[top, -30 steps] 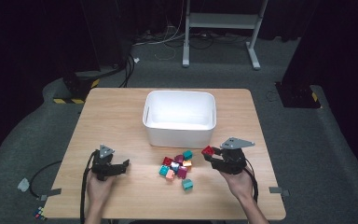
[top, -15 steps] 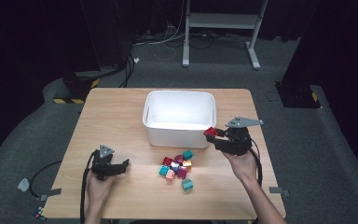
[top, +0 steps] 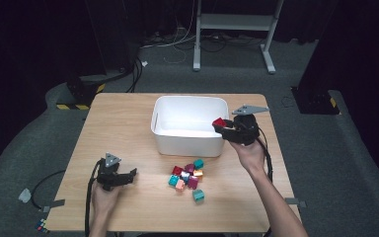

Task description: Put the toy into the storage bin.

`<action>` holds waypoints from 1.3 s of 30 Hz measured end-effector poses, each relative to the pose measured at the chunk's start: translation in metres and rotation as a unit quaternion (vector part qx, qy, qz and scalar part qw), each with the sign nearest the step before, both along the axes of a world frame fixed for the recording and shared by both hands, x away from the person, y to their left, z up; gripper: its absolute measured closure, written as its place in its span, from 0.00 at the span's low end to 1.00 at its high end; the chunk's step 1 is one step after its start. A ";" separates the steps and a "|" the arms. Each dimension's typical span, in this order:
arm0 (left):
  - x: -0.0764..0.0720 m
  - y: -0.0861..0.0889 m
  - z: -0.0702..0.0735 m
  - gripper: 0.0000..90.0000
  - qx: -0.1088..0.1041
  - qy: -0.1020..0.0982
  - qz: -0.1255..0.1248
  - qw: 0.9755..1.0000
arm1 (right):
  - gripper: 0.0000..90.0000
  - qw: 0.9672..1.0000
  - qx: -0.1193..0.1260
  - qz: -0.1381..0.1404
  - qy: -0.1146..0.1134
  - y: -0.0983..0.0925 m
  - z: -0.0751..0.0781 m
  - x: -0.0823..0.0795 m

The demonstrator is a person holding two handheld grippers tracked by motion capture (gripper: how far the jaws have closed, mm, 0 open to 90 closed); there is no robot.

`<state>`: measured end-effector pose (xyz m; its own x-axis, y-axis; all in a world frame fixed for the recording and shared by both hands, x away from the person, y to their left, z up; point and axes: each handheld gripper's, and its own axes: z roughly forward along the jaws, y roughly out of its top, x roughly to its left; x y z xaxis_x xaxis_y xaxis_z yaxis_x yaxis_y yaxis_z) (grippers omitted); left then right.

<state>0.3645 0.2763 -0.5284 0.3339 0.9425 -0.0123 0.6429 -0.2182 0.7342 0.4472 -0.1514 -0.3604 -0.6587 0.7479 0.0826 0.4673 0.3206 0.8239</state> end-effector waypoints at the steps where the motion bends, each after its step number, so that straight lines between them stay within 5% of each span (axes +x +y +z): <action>1: 0.000 0.000 0.000 0.18 0.000 0.000 0.000 1.000 | 0.65 1.000 0.000 -0.001 0.000 0.001 0.001 0.003; 19: 0.000 0.000 0.000 0.17 0.003 -0.001 -0.001 1.000 | 0.65 0.999 -0.030 -0.021 0.015 0.028 0.002 0.056; 39: 0.000 0.000 0.000 0.19 0.002 -0.001 0.002 1.000 | 0.60 0.997 -0.057 -0.037 0.032 0.034 -0.017 0.076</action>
<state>0.3645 0.2760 -0.5284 0.3308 0.9437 -0.0073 0.6417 -0.2192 0.7350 0.5236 -0.1177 -0.3775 -0.5975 0.8011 0.0353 0.5440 0.3725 0.7519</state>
